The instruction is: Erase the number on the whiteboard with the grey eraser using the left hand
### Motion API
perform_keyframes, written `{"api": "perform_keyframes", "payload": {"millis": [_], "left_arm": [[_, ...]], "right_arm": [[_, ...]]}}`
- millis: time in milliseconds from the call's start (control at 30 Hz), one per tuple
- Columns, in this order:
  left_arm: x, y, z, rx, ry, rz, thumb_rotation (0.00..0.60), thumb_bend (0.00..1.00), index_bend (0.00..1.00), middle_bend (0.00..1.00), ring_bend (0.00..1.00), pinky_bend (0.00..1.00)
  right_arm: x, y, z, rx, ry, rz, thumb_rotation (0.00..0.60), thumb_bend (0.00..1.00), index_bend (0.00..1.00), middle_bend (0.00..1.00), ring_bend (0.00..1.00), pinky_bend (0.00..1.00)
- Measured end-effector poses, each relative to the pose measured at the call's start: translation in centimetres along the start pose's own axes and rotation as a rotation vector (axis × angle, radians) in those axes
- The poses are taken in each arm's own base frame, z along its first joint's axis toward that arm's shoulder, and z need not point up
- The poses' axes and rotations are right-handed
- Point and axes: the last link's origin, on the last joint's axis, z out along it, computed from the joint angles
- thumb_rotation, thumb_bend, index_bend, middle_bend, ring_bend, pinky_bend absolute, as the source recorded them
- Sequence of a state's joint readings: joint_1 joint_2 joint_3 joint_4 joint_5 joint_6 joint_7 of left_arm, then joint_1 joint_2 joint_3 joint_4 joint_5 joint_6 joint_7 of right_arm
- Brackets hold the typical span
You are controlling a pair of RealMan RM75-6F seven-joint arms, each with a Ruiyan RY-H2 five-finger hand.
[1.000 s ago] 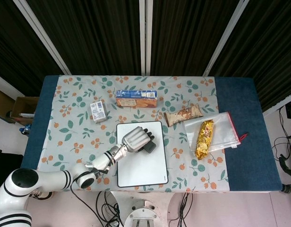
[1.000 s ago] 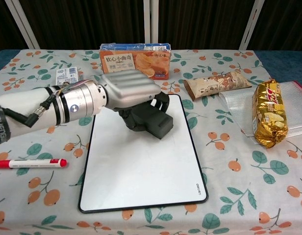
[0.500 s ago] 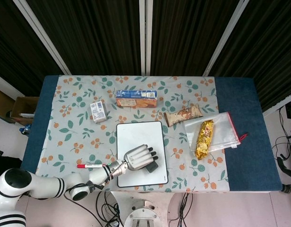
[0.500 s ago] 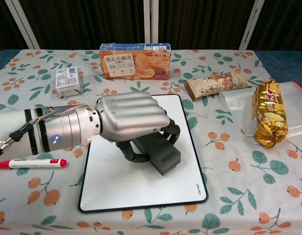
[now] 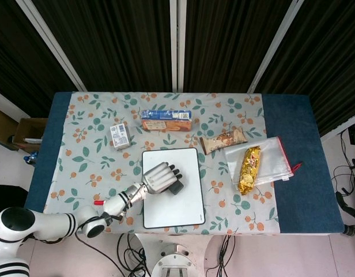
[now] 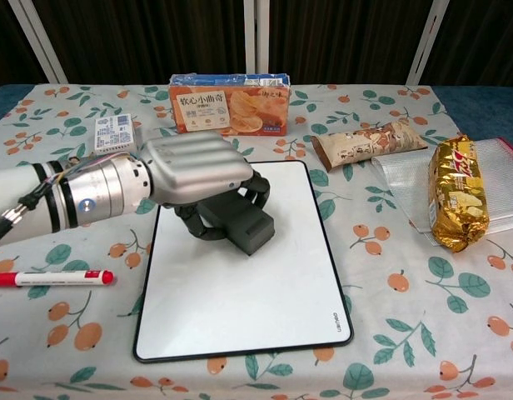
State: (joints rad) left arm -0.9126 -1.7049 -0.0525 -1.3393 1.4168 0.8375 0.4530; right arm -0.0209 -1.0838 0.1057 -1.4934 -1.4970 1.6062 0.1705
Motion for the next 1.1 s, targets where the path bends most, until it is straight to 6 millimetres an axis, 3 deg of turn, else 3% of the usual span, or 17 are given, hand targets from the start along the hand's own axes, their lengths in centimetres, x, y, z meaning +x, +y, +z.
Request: {"api": "perform_keyframes", "payload": {"millis": [267,500,667,800,933,1100], "left_arm": [[-0.1,-2.9,2.1,0.131,-0.003,-0.001,0.6,0.41,0.63,0.57,0.46,0.48],[1.8,-3.9,0.4,0.16,0.052,-0.053,0.6,0.41,0.63,0.57,0.46,0.51],[4.4,-4.7,-2.8,0.162,0.091,-0.102,0.6,0.41,0.63,0.57,0.46,0.51],[5.7,-6.2,-7.1,0.204,0.108,-0.105,0.6,0.41,0.63,0.57,0.46,0.51],[3.2,-7.4,-12.3,0.276,0.063,-0.108,0.6,0.41,0.63,0.57,0.46,0.51],[-0.7,-8.1,-15.6,0.341,0.0,-0.118,0.6,0.4,0.63,0.57,0.46,0.51]], "right_arm": [[1.5,-0.9,-0.4,0.032,0.039,-0.003,0.6,0.23,0.0,0.0,0.0,0.0],[1.4,-1.6,-0.4,0.052,0.039,0.0,0.6,0.23,0.0,0.0,0.0,0.0],[0.1,-1.7,0.1,0.058,-0.004,0.008,0.6,0.23,0.0,0.0,0.0,0.0],[-0.3,-1.4,0.2,0.054,-0.013,0.011,0.6,0.23,0.0,0.0,0.0,0.0],[-0.4,-1.0,0.4,0.049,-0.014,0.015,0.6,0.23,0.0,0.0,0.0,0.0],[-0.5,-0.9,0.6,0.049,-0.019,0.019,0.6,0.23,0.0,0.0,0.0,0.0]]}}
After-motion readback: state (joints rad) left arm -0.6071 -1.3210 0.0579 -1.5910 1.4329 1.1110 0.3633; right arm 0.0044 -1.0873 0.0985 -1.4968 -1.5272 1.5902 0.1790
